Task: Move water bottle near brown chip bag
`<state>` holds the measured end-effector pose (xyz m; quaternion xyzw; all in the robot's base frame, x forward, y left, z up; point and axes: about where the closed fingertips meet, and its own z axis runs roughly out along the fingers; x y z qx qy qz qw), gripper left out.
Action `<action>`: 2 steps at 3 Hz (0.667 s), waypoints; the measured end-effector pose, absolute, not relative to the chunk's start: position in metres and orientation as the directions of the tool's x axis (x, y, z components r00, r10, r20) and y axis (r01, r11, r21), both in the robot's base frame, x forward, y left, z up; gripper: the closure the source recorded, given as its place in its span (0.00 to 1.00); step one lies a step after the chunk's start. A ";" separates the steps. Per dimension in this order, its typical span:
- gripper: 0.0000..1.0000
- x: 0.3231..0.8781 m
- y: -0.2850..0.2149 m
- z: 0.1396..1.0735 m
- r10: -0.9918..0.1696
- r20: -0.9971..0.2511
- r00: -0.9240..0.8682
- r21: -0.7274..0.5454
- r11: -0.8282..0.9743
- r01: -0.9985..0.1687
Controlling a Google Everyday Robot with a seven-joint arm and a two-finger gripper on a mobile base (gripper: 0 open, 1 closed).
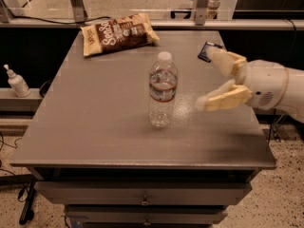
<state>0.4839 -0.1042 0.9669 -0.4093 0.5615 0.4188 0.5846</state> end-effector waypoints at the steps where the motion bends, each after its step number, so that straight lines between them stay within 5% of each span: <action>1: 0.00 0.478 -0.158 1.008 -0.080 -0.995 0.057 -0.082 0.359 -0.930; 2: 0.00 0.476 -0.182 1.025 -0.122 -0.990 0.071 -0.113 0.380 -0.918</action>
Offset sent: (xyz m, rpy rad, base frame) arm -0.0056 -0.0492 0.0374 -0.0997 -0.0361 -0.0485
